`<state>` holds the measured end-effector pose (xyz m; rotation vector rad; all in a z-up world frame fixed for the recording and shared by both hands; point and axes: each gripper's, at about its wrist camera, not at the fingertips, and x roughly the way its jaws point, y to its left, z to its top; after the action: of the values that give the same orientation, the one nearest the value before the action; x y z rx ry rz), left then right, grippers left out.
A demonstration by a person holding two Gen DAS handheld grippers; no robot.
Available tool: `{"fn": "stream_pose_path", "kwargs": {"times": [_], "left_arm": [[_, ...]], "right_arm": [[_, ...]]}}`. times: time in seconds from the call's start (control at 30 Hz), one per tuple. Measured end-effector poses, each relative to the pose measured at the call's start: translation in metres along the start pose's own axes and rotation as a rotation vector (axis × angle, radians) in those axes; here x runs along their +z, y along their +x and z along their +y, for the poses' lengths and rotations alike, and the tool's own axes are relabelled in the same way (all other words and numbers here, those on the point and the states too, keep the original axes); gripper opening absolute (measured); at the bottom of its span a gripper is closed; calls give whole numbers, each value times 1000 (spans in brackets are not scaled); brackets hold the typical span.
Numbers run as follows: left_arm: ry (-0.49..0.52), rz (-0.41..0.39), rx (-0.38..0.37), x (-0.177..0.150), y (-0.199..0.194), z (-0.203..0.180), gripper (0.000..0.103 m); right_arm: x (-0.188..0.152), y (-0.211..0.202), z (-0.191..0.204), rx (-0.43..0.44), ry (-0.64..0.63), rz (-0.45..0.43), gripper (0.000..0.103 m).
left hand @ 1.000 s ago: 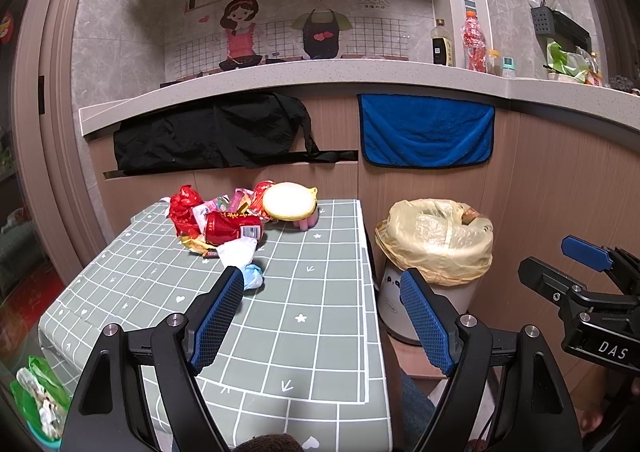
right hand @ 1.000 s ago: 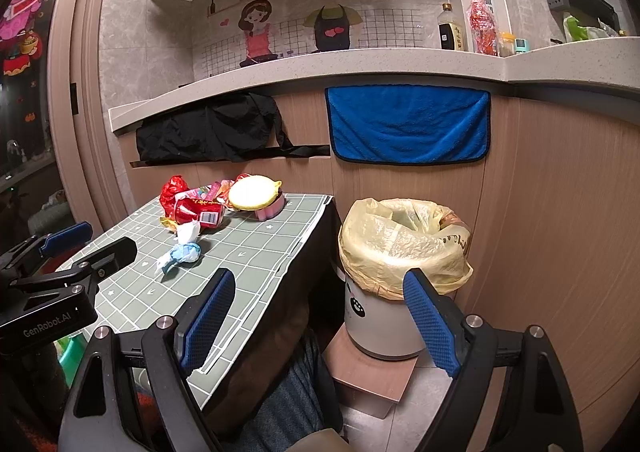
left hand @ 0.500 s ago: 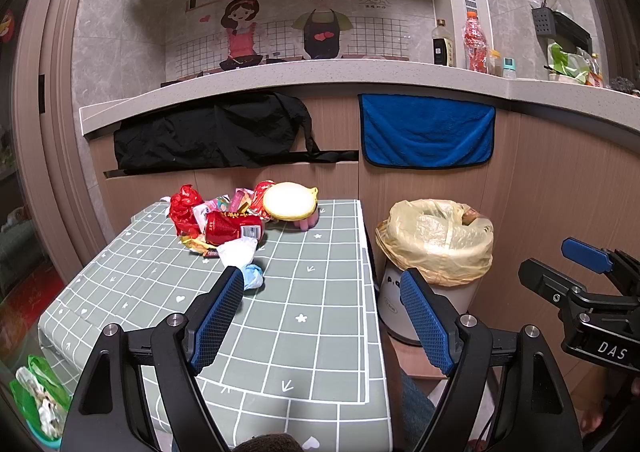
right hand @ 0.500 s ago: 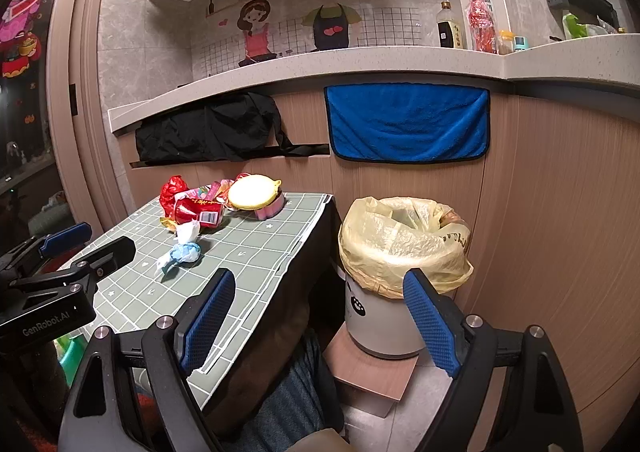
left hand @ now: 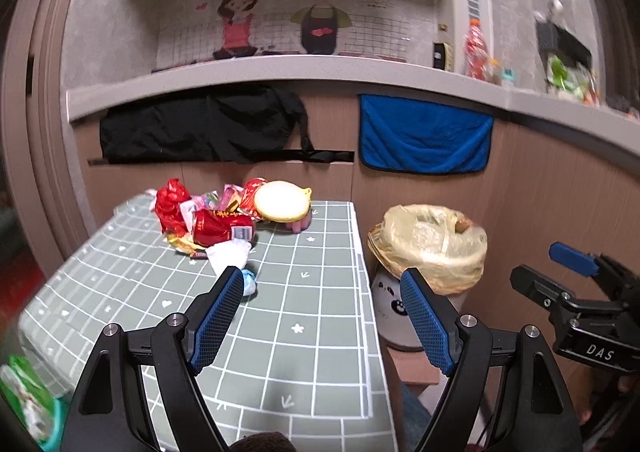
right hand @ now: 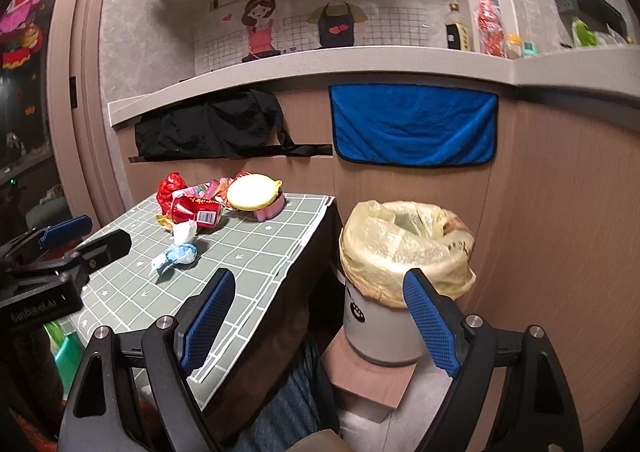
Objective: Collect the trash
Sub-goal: 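Grasp the white tissue bundle with blue wrapper with the left gripper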
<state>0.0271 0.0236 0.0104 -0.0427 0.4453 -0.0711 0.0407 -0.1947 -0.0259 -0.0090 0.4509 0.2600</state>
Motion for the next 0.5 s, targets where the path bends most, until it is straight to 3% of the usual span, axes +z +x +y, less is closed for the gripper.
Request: {"fn": "stream_pose_path", "kwargs": {"times": [0.13,0.3,0.5], "left_arm": [[-65,7,27,3,26,42,81],[-131,85,51,-4,73,89,81],[-164,175,43,-14,129,118,81]], "right_arm": [[12,24,8,36,-26,7,84],[23,64,16,97,-28,57,84],[29,111,18,81,-43,93,84]]}}
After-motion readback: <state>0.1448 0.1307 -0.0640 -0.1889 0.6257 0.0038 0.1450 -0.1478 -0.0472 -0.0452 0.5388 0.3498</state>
